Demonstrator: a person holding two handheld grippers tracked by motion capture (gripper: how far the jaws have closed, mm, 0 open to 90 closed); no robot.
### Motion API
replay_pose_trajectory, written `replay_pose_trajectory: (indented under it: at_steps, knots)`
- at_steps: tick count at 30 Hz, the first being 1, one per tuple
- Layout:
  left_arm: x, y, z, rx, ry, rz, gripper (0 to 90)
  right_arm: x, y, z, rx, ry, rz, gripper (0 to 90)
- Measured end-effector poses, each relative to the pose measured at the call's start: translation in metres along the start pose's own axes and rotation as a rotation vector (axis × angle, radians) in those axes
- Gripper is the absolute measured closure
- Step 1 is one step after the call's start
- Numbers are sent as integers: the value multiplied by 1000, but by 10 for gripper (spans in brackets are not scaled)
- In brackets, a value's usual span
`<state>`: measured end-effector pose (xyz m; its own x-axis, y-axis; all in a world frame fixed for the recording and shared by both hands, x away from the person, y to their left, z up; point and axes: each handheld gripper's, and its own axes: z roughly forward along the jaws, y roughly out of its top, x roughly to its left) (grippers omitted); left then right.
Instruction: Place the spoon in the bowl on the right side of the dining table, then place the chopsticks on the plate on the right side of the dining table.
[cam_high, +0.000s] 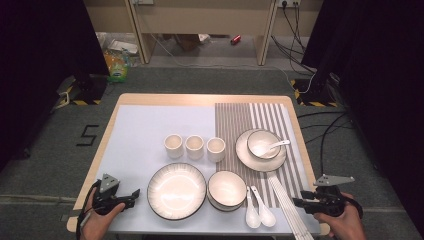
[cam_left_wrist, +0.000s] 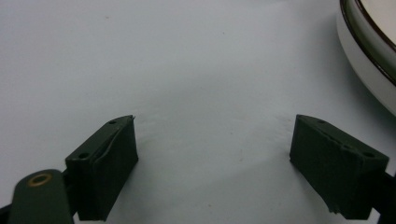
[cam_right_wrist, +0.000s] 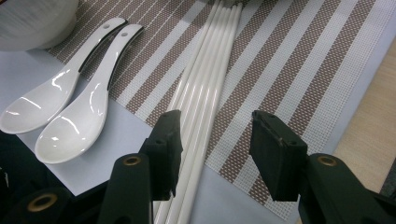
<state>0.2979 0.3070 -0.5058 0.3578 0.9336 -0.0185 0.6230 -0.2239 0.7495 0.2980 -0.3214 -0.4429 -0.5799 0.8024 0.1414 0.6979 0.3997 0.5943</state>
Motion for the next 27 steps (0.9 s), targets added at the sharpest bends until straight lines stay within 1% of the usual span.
replay_pose_trajectory:
  at_steps: [1,2,4,7,9,10,12,14,17,18,21,27]
  knots:
    - [0,0,0,1,-1,0,139,1,0,0,3,-2,7,534]
    - [0,0,0,-2,1,0,139,0,0,0,1,-5,-4,534]
    - [0,0,0,1,-1,0,139,1,-1,-1,5,-1,2,534]
    - [0,0,0,1,-1,0,139,3,-2,-1,9,-5,-5,534]
    - [0,0,0,1,-1,0,139,4,-2,-1,17,-4,3,534]
    - [0,0,0,1,-1,0,139,3,-3,0,12,-3,-11,534]
    - [0,0,0,-1,0,0,139,3,-3,0,15,-4,-13,534]
    - [0,0,0,1,-1,0,139,4,-3,0,19,-3,-6,535]
    - [0,0,0,1,-1,0,139,4,-4,-1,23,-7,-9,534]
    - [0,0,0,1,-1,0,139,5,-5,-1,27,-8,-1,534]
    - [0,0,0,2,0,1,139,4,-6,0,30,-3,-6,534]
    - [0,0,0,3,0,2,139,4,-10,-1,42,-10,9,537]
